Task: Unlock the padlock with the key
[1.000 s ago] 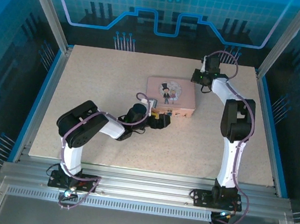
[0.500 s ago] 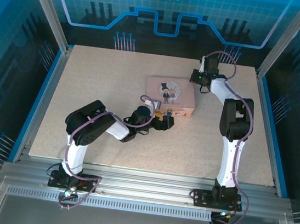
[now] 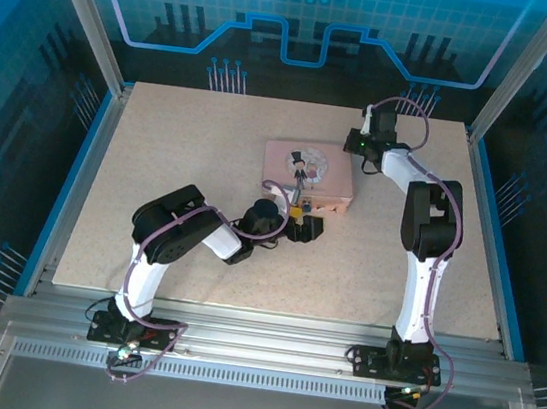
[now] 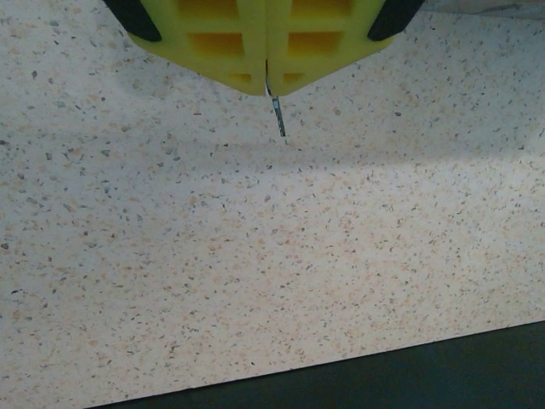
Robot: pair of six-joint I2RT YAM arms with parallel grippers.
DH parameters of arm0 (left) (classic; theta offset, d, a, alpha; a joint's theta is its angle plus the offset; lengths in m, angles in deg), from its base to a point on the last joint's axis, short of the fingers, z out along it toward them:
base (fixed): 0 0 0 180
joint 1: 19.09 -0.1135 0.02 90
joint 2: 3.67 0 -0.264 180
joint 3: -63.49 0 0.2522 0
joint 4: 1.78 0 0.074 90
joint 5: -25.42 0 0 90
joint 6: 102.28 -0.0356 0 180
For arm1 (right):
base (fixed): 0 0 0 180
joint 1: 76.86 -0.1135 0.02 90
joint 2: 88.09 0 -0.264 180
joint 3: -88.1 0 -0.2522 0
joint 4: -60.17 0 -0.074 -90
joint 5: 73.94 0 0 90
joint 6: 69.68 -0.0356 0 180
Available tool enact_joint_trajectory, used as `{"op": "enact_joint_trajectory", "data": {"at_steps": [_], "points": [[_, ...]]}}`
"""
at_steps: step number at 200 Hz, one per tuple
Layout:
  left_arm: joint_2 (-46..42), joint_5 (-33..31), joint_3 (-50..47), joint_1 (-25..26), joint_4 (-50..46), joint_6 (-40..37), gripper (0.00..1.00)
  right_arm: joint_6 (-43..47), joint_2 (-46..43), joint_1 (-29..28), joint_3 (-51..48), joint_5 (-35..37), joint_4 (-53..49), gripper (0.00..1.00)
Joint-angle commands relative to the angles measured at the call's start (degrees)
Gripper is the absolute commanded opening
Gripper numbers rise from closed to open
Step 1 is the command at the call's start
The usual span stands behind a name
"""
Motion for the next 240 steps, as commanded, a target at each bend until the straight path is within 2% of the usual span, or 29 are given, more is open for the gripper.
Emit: {"op": "enact_joint_trajectory", "data": {"at_steps": [1, 31, 73, 113, 149, 206, 240], "points": [[1.13, -1.14, 2.76, 0.32, 7.20, -4.12, 0.99, -0.61, -0.19, -3.49, -3.94, -5.16, -5.73, 0.00], [0.46, -5.53, 2.81, 1.40, 6.50, -7.71, 0.99, -0.44, -0.97, -4.27, -4.71, -4.89, -5.00, 0.00], [-1.25, -17.11, 1.26, 4.00, 5.49, -11.76, 0.99, -0.30, -1.24, -4.87, -5.12, -4.74, -4.67, 0.00], [-1.66, -19.00, 0.64, 4.45, 6.34, -12.87, 0.99, -0.31, -1.87, -5.44, -6.14, -4.85, -3.85, 0.00], [-1.35, -11.49, 0.98, 2.99, 7.42, -10.58, 0.96, -0.66, -2.24, -5.93, -7.33, -5.14, -2.89, 0.00], [-1.63, 0.69, -0.06, -0.40, 10.18, -4.09, 0.80, 0.13, -2.50, -6.06, -7.69, -4.69, -3.23, 0.00], [-1.80, 4.82, -0.93, -2.31, 11.27, -0.22, 0.70, 0.31, -2.77, -6.06, -7.90, -4.65, -3.15, 0.00]]}}
